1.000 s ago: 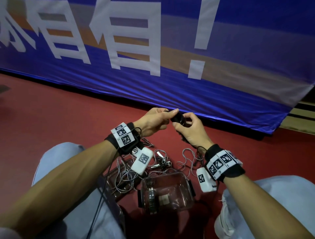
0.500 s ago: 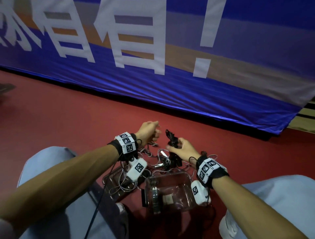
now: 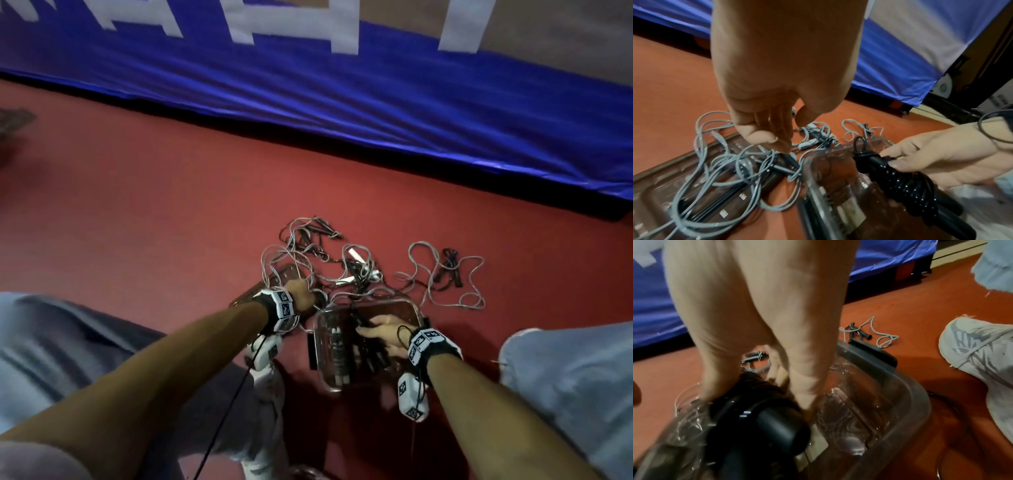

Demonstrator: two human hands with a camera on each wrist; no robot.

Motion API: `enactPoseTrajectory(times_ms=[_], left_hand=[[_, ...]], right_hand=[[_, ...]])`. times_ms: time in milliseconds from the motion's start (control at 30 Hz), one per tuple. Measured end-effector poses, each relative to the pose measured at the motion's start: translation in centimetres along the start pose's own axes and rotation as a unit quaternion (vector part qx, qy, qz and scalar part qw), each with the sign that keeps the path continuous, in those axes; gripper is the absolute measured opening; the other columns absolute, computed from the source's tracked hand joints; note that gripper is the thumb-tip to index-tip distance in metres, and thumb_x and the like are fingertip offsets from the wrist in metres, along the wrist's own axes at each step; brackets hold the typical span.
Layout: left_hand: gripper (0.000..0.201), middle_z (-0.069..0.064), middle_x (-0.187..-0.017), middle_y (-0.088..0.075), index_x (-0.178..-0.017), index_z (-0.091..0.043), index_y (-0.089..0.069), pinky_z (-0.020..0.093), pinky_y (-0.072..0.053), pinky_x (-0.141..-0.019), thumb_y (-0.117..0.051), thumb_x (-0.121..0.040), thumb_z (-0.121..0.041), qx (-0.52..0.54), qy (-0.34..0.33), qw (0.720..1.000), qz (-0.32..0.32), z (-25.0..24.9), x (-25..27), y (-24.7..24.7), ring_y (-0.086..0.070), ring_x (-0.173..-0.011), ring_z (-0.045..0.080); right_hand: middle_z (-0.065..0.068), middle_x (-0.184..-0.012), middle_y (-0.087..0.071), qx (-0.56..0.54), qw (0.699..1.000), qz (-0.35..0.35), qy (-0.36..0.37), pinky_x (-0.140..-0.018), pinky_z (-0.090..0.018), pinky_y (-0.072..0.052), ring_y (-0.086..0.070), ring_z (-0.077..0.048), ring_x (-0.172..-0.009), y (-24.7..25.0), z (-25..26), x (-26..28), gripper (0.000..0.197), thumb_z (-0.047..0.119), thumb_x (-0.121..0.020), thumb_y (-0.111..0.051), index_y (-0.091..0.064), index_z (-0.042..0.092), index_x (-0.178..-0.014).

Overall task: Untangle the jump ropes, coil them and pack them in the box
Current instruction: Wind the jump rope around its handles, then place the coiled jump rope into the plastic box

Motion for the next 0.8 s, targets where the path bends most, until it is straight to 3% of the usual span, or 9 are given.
enactPoseTrajectory(times_ms=[133,267,367,433,500,600,667,733,800], left_hand=[[0.033,0.022,-0.116,-0.068,-0.122,-0.004,-0.066,0.035,-0.049,-0.089,-0.049,-0.1,-0.021,-0.021,0.017,1.0,0.008,2.7,-1.4,-2.3,-0.064,-0.112,0.035],[0.029,0.017,-0.106,-0.072,-0.112,-0.01,-0.069,0.03,-0.051,-0.082,-0.055,-0.095,-0.029,-0.031,0.043,0.999,0.012,6.3,-3.7,-4.7,-0.067,-0.103,0.036],[0.038,0.015,-0.116,-0.069,-0.127,-0.012,-0.062,0.029,-0.048,-0.083,-0.057,-0.096,-0.033,-0.023,0.058,0.997,0.039,8.3,-5.2,-6.5,-0.065,-0.107,0.035],[0.049,0.015,-0.117,-0.068,-0.129,-0.008,-0.059,0.035,-0.052,-0.089,-0.056,-0.093,-0.04,-0.013,0.071,0.997,0.039,9.4,-6.4,-8.0,-0.065,-0.106,0.035],[0.061,0.016,-0.107,-0.069,-0.127,-0.005,-0.056,0.041,-0.055,-0.084,-0.05,-0.087,-0.051,-0.004,0.057,0.998,0.04,10.2,-7.9,-9.2,-0.067,-0.095,0.036],[0.047,0.017,-0.108,-0.068,-0.124,0.0,-0.051,0.038,-0.056,-0.081,-0.06,-0.089,-0.03,-0.02,0.086,0.996,0.033,9.5,-7.9,-8.7,-0.067,-0.096,0.035],[0.049,0.015,-0.114,-0.064,-0.125,0.002,-0.049,0.036,-0.055,-0.085,-0.061,-0.09,-0.03,-0.012,0.106,0.994,0.026,9.5,-8.3,-8.6,-0.065,-0.102,0.033],[0.046,0.013,-0.111,-0.058,-0.124,0.001,-0.05,0.032,-0.05,-0.09,-0.057,-0.095,-0.036,-0.001,0.132,0.991,-0.002,9.2,-7.9,-8.7,-0.06,-0.105,0.027],[0.026,0.003,-0.089,-0.045,-0.102,-0.005,-0.047,0.026,-0.042,-0.083,-0.048,-0.103,-0.031,0.054,0.183,0.982,-0.012,9.1,-6.9,-9.0,-0.054,-0.093,0.018]], right_hand=[[-0.007,-0.147,-0.054,0.15,0.985,-0.081,-0.011,-0.112,-0.03,-0.037,-0.047,-0.026,-0.14,-1.1,0.6,0.9,0.078,0.062,-0.086,-0.071,-0.055,0.013,-0.144],[-0.009,-0.122,-0.068,0.167,0.981,-0.096,-0.018,-0.093,-0.028,-0.046,-0.062,-0.029,-0.121,-3.1,0.6,-1.3,0.055,0.042,-0.09,-0.073,-0.064,0.004,-0.129],[-0.018,-0.144,-0.055,0.17,0.978,-0.111,-0.049,-0.101,-0.029,-0.04,-0.05,-0.034,-0.136,-3.8,1.3,-2.0,0.044,0.02,-0.104,-0.055,-0.052,-0.004,-0.141],[-0.022,-0.142,-0.055,0.155,0.979,-0.124,-0.042,-0.102,-0.03,-0.039,-0.049,-0.034,-0.136,-4.3,1.5,-2.3,0.039,0.012,-0.106,-0.049,-0.052,-0.008,-0.139],[-0.019,-0.122,-0.063,0.141,0.974,-0.166,-0.057,-0.101,-0.032,-0.043,-0.057,-0.032,-0.127,-4.9,1.5,-2.9,0.032,0.016,-0.102,-0.054,-0.06,-0.006,-0.124],[-0.024,-0.105,-0.071,0.121,0.961,-0.248,-0.003,-0.091,-0.04,-0.052,-0.067,-0.041,-0.106,-4.8,2.6,-3.0,0.025,0.019,-0.093,-0.058,-0.07,-0.002,-0.1],[-0.025,-0.091,-0.072,0.113,0.948,-0.295,0.041,-0.08,-0.041,-0.052,-0.069,-0.042,-0.091,-4.3,3.2,-2.9,0.028,0.025,-0.089,-0.059,-0.071,0.001,-0.083],[-0.023,-0.079,-0.069,0.092,0.936,-0.332,0.076,-0.067,-0.038,-0.048,-0.067,-0.041,-0.077,-4.0,3.7,-2.4,0.035,0.03,-0.088,-0.058,-0.062,0.005,-0.065],[-0.02,-0.07,-0.065,0.084,0.926,-0.354,0.102,-0.062,-0.037,-0.042,-0.062,-0.038,-0.069,-4.2,3.8,-2.0,0.042,0.034,-0.088,-0.057,-0.045,0.012,-0.055]])
Point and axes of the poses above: each hand's wrist, its own x-axis away from the middle knuckle, its own y-axis out of the back of the hand, z = x × y, the point moved 1 cm from there along -x, towards the middle knuckle
